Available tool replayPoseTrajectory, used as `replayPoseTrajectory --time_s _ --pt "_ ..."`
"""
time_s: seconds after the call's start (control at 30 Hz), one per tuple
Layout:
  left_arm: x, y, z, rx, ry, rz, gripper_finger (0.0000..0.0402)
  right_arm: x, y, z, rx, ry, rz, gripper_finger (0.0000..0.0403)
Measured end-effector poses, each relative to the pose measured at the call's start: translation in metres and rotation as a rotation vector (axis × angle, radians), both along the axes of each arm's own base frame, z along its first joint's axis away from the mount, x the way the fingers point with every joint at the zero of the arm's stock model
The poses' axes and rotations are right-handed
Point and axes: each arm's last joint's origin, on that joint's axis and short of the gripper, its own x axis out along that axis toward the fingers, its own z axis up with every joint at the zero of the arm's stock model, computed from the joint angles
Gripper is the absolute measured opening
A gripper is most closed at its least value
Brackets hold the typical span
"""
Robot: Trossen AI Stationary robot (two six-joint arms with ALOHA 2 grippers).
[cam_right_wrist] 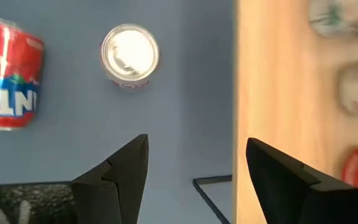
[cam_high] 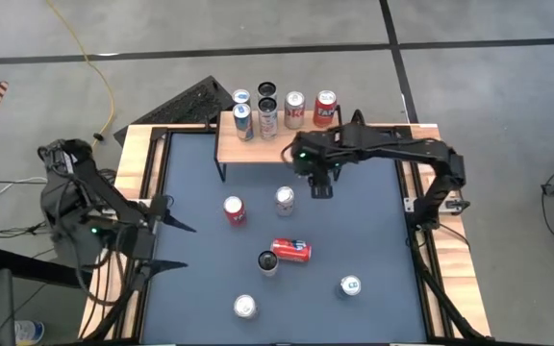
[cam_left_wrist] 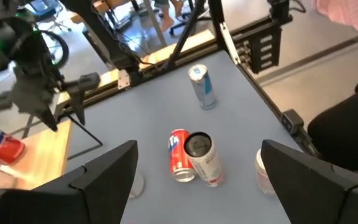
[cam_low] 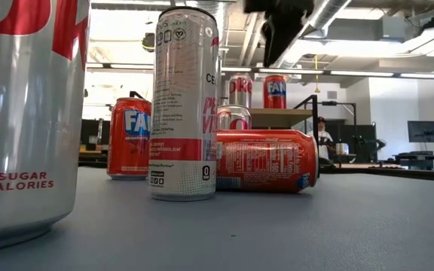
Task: Place canned beverage on shelf
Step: Put the center silver soda can on the shelf aligned with the other silver soda can
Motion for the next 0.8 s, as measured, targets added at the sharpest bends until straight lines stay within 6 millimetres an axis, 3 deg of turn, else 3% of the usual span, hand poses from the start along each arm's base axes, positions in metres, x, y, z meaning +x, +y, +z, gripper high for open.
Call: replayPoseTrajectory --time_s 0.1,0.2,0.43,0.6,0.7,0.8 --pt "-0.005 -0.001 0.001 -0.002 -0.013 -0.001 0.0329 -0.018 0.0 0.012 0.008 -0.051 -0.042 0.0256" --pt "-0.009 -0.002 0.001 0.011 -0.019 -0.004 0.0329 -0.035 0.001 0.008 0.03 -0.11 -0.082 0.0256" --pt "-0.015 -0.005 0.002 0.034 -0.038 0.004 0.0329 -0.06 0.012 -0.042 0.114 -0.327 -0.129 0.0256" --pt "-0.014 -0.005 0.002 0.032 -0.039 0.008 0.0329 -0.06 0.019 -0.068 0.105 -0.399 -0.168 0.0256" --pt "-0.014 -0.005 0.001 0.035 -0.04 0.011 0.0329 -0.049 0.018 -0.079 0.105 -0.473 -0.168 0.0256" --pt "-0.013 -0.006 -0.002 0.045 -0.042 0.033 0.0329 -0.039 0.02 -0.099 0.105 -0.421 -0.164 0.0256"
